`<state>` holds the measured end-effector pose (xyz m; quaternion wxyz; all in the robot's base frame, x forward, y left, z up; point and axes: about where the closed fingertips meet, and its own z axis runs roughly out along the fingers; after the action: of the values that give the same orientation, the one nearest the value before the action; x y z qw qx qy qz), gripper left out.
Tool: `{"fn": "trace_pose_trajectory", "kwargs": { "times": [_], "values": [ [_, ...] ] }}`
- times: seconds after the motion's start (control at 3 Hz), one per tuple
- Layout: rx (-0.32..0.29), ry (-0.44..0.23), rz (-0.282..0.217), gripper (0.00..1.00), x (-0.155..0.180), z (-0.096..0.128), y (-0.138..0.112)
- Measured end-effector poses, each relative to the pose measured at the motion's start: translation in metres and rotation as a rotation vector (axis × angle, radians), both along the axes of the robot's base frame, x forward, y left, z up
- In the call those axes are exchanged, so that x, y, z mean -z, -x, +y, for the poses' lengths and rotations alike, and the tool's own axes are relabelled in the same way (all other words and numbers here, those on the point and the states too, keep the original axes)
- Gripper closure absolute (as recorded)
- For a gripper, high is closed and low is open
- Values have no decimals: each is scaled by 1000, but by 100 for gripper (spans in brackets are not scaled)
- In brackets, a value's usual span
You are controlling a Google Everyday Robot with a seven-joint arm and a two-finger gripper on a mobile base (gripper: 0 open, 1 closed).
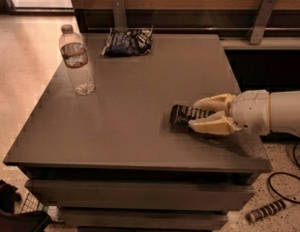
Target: Move rxbar chocolate near blue chip bag
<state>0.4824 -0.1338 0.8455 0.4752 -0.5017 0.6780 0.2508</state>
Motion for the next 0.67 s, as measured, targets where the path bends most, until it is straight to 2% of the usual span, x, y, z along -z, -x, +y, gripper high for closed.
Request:
{"fn": "trace_pose_trajectory", "kwargs": {
  "times": [0.33, 0.67],
  "values": [
    [35, 56, -55, 100, -42, -16, -45],
    [113, 56, -95, 100, -79, -30, -106]
  ]
}}
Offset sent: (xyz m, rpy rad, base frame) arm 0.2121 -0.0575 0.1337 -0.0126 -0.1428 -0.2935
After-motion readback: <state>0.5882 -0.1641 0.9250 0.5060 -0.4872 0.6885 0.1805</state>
